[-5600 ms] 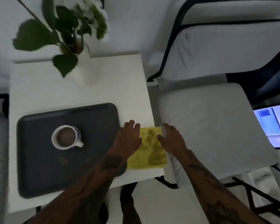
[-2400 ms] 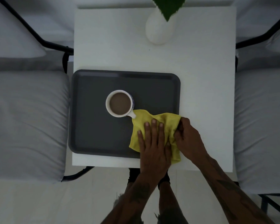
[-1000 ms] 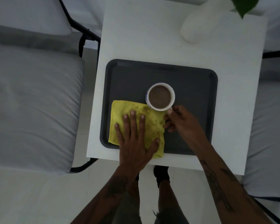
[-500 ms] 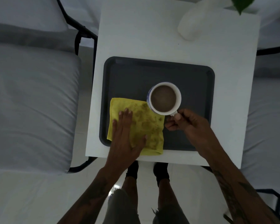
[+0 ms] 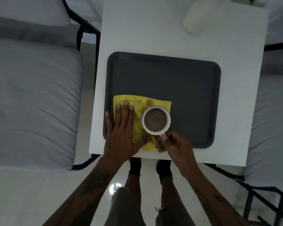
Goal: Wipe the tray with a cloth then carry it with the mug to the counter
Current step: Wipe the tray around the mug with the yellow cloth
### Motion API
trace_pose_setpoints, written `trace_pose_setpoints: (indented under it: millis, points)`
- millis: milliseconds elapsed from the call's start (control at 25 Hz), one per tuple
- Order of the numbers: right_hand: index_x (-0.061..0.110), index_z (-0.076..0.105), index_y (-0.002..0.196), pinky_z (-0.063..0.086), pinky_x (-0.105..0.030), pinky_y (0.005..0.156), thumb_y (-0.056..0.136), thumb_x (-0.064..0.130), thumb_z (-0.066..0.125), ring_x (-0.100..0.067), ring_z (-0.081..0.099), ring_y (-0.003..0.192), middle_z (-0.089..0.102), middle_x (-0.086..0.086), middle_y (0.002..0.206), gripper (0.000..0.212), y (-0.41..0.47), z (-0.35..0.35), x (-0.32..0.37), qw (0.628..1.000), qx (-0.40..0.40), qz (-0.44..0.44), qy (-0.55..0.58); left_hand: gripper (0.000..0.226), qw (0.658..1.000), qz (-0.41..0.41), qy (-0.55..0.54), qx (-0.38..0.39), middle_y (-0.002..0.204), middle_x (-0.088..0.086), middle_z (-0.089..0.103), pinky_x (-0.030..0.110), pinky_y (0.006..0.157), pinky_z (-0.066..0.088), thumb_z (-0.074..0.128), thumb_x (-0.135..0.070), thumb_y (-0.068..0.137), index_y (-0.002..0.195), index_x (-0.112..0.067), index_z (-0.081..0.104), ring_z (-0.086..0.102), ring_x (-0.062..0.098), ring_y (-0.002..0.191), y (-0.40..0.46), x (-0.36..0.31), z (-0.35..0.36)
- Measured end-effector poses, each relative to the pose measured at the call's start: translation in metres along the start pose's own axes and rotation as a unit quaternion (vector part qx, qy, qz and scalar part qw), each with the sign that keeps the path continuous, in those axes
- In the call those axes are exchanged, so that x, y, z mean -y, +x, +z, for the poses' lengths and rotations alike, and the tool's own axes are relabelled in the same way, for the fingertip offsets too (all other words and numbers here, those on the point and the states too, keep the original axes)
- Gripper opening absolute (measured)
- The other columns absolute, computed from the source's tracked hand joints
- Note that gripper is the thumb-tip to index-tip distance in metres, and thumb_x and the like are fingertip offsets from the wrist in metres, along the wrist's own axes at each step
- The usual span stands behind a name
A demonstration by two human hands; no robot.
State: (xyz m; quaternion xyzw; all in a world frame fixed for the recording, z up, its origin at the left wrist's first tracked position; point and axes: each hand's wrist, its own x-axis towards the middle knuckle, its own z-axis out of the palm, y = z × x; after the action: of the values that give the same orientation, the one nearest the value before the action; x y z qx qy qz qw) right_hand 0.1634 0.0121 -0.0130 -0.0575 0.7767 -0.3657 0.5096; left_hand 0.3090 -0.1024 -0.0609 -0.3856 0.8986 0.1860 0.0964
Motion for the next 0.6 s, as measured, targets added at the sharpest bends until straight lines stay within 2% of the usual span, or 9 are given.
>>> trace_pose_setpoints:
  millis: [80,200,280,400,600]
  points:
    - [0.006,0.066,0.087,0.050,-0.016,0.054,0.096,0.021,0.057,-0.007,0.061,0.050,0.071,-0.006,0.065,0.020,-0.005,0.010,-0.001,0.999,0.002,0.026,0.019,0.110,1.000,-0.003,0.010,-0.001,0.164,0.020,0.014,0.061,0.122,0.000,0.037,-0.081,0.081,0.154,-0.001,0.021,0.009,0.040,0.152,0.000,-0.002,0.001]
    - [0.006,0.067,0.090,0.050,-0.022,0.056,0.096,0.024,0.056,-0.010,0.057,0.049,0.070,-0.006,0.064,0.023,-0.006,0.014,-0.001,0.999,0.006,0.035,0.009,0.110,1.000,0.000,0.018,-0.003,0.163,0.021,0.016,0.061,0.122,0.001,0.034,-0.082,0.081,0.153,0.000,0.022,0.011,0.040,0.152,0.001,-0.003,-0.001]
    - [0.006,0.068,0.088,0.049,-0.023,0.055,0.096,0.024,0.057,-0.011,0.056,0.048,0.068,-0.006,0.061,0.023,-0.003,0.006,0.001,1.000,-0.001,0.021,-0.021,0.109,1.000,0.001,0.015,-0.002,0.164,0.020,0.015,0.058,0.123,0.000,0.034,-0.082,0.082,0.154,-0.001,0.021,0.010,0.039,0.152,0.000,-0.002,-0.002]
    - [0.013,0.067,0.080,0.050,-0.018,0.054,0.094,0.023,0.059,-0.006,0.057,0.047,0.067,-0.002,0.059,0.018,0.006,-0.015,0.008,0.995,-0.024,-0.022,-0.090,0.108,1.000,-0.001,0.011,-0.002,0.165,0.019,0.011,0.054,0.124,-0.003,0.035,-0.081,0.083,0.155,-0.002,0.017,0.007,0.037,0.153,0.001,-0.002,-0.005]
    - [0.020,0.067,0.080,0.054,-0.027,0.074,0.095,0.010,0.057,-0.009,0.070,0.063,0.073,-0.003,0.071,0.021,0.027,-0.040,0.031,0.990,0.046,-0.038,-0.125,0.108,1.000,-0.007,-0.020,0.002,0.164,0.022,0.011,0.050,0.125,0.005,0.037,-0.079,0.083,0.154,0.000,0.018,0.007,0.038,0.153,0.001,-0.005,-0.006]
